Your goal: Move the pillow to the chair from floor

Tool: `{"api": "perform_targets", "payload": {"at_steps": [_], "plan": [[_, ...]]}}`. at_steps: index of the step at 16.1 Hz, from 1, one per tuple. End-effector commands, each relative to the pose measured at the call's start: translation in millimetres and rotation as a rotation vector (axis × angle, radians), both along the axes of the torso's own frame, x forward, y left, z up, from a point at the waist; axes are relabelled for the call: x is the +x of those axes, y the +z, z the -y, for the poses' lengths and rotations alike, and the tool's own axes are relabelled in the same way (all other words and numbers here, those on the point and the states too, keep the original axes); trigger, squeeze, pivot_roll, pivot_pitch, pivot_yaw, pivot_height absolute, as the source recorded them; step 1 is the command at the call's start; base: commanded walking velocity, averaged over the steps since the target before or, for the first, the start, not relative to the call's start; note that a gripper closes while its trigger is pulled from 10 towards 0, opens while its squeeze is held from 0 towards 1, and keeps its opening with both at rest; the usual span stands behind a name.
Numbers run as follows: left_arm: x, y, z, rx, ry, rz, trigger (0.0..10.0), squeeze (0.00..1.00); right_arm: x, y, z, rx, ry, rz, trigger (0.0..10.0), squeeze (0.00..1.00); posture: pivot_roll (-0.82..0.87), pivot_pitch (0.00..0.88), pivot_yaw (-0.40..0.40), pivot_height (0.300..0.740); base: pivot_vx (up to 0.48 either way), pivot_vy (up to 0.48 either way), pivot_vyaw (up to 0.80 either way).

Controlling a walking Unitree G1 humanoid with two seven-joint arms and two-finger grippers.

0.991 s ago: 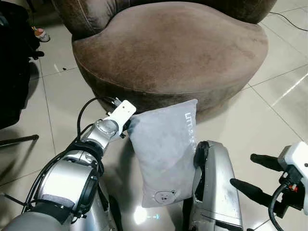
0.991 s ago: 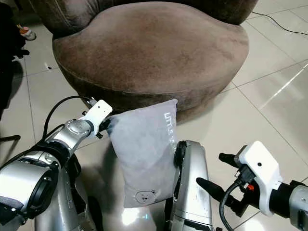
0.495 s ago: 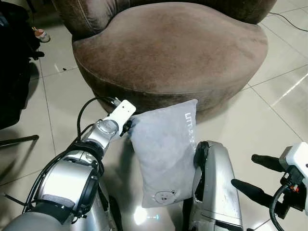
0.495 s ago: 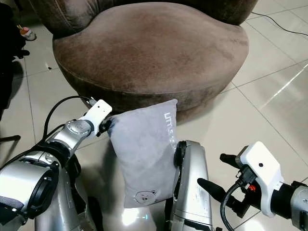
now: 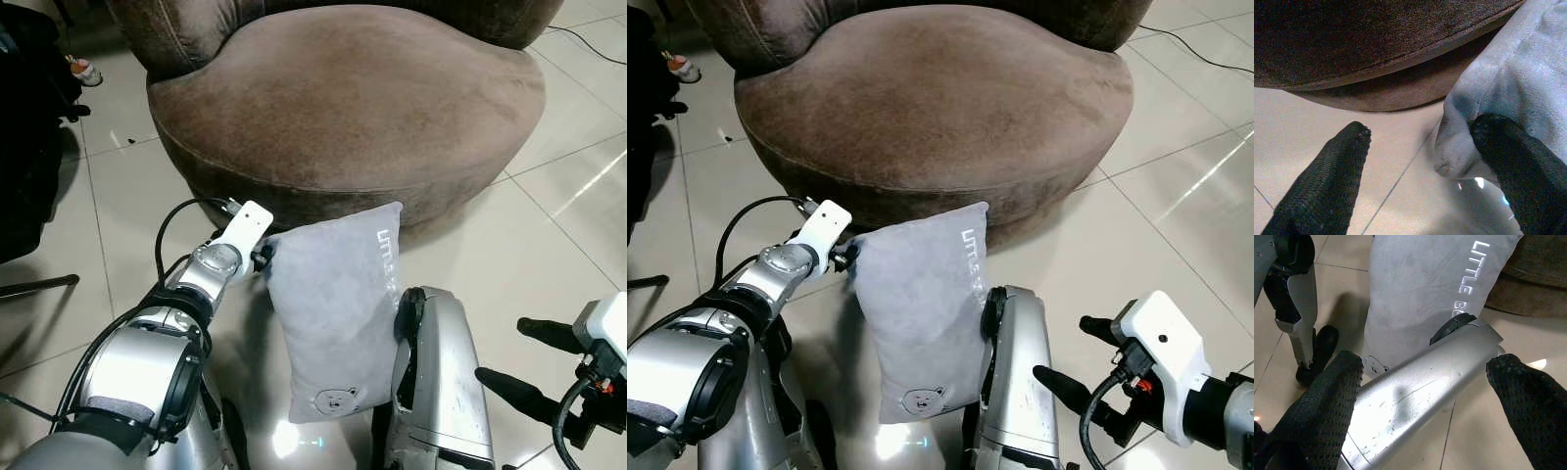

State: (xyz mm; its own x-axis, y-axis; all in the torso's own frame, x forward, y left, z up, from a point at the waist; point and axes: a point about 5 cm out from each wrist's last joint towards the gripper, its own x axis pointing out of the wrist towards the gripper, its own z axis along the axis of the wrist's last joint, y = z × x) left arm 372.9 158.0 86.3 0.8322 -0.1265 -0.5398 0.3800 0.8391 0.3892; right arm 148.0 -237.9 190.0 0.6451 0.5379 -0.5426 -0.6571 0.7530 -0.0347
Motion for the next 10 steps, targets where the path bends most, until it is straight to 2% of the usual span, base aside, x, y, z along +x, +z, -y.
{"api": "perform_targets", "payload": {"at_steps": [1, 9, 10], "plan": [[-3.3, -5.8, 0.4, -0.01, 0.013, -0.022, 10.0, 1.0, -2.4, 5.2, -2.2, -0.012, 0.018, 0.011, 10.0, 0.0, -0.58, 0.183, -0.01, 0.386, 0.0, 0.0, 0.0], [-4.4, -7.9, 1.4, -0.004, 0.013, -0.037, 10.0, 1.0, -5.3, 7.3, -2.1, -0.015, 0.018, 0.006, 10.0, 0.0, -0.59, 0.202, -0.013, 0.386, 0.0, 0.0, 0.0], [-4.5, -8.1, 2.1, -0.046, 0.048, -0.054, 10.0, 0.83, -6.1, 8.6, -2.7, -0.015, 0.02, 0.006, 10.0, 0.0, -0.59, 0.205, -0.013, 0.386, 0.0, 0.0, 0.0]]}}
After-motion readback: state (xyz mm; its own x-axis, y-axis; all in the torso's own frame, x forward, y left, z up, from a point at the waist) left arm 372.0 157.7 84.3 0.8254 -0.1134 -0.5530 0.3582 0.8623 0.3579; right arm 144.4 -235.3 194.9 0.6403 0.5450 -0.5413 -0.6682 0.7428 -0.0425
